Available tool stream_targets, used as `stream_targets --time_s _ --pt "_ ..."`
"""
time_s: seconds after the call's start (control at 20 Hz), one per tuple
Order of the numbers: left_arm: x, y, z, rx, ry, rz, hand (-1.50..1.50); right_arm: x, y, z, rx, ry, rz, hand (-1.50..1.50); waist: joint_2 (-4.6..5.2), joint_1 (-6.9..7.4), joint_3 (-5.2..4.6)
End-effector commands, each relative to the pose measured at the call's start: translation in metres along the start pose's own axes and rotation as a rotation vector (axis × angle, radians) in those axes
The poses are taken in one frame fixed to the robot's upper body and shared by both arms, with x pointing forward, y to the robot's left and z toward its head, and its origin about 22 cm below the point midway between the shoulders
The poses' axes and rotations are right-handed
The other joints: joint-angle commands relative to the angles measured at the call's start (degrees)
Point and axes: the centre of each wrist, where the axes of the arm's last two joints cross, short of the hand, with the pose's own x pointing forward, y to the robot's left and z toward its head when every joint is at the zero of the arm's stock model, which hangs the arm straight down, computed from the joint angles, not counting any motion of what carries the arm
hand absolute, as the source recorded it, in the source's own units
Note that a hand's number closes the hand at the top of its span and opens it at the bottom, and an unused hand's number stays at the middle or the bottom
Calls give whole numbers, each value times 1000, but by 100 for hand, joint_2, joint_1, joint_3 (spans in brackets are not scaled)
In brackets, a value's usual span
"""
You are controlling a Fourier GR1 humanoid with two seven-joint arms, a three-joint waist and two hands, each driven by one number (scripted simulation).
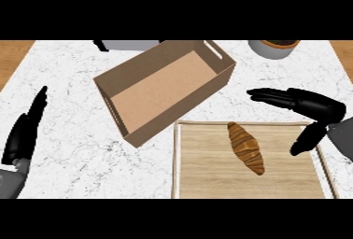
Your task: Pick the croissant from the tray and place it in the cardboard box
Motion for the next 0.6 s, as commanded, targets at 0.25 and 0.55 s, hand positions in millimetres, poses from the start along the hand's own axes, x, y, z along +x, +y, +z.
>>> stream_targets --time_s 0.25,0.55 --pt "-11 0 1 25 14 4 0 -3 8 -59 378 21 183 -150 -32 -92 -11" --pt "-12 8 5 11 33 2 0 1 0 -91 430 57 208 -150 -62 -193 -11"
